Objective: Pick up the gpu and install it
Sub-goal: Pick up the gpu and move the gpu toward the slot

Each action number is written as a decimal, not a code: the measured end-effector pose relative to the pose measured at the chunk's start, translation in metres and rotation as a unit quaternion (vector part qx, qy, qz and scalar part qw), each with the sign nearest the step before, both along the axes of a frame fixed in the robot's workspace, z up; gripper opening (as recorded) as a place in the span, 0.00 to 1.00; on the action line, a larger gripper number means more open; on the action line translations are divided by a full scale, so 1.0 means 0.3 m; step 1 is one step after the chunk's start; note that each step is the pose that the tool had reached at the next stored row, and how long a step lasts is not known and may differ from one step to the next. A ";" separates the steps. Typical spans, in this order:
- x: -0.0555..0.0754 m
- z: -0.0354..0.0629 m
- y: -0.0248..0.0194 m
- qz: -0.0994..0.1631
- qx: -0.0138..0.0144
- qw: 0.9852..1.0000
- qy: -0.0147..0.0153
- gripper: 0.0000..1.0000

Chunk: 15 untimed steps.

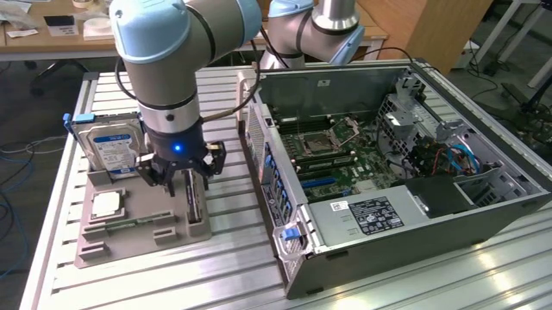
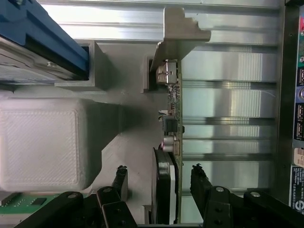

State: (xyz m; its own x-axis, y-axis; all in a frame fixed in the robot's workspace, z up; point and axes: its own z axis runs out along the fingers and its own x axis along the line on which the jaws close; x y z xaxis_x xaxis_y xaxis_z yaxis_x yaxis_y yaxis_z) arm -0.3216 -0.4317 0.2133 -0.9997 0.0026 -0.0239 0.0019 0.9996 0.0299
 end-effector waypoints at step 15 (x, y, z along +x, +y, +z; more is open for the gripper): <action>0.000 -0.024 0.000 0.000 0.000 1.000 0.002 0.65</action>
